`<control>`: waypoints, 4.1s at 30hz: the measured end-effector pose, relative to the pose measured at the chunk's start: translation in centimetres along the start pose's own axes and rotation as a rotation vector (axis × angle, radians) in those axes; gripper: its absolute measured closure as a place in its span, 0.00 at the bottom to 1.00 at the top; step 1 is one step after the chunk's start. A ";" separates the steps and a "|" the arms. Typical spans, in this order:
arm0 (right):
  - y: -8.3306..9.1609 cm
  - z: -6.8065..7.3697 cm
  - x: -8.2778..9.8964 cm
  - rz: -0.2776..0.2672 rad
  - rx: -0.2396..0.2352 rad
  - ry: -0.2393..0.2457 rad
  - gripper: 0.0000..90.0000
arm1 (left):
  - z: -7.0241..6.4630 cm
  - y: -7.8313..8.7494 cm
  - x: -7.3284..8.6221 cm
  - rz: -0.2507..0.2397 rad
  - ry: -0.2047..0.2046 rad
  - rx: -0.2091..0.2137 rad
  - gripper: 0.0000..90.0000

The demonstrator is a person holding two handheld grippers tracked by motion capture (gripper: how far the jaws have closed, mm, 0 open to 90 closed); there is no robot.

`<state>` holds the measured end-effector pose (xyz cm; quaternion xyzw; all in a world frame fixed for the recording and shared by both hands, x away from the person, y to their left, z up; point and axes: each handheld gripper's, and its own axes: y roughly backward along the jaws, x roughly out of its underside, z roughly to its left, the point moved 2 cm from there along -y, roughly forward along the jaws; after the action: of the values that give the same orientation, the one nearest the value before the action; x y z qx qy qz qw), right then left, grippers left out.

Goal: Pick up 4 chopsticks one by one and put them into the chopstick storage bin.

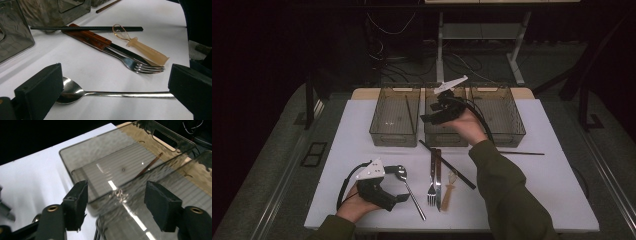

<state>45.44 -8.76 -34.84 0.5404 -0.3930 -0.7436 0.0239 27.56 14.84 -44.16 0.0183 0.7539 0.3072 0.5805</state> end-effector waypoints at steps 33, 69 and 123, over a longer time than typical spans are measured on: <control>11.6 -1.5 13.0 0.066 -0.019 0.051 0.70 | 0.1 -0.2 0.1 0.004 0.014 -0.007 0.00; 20.3 -12.9 26.0 0.183 0.297 -0.261 0.84 | 0.1 -0.3 0.2 0.020 0.010 -0.009 0.00; 19.8 -10.5 27.3 0.310 0.173 -0.131 0.91 | -0.2 -0.6 0.2 0.025 0.004 0.003 0.00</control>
<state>35.06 -40.80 -45.29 0.4237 -0.5348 -0.7281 0.0658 27.52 14.30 -44.56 0.0279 0.7552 0.3135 0.5749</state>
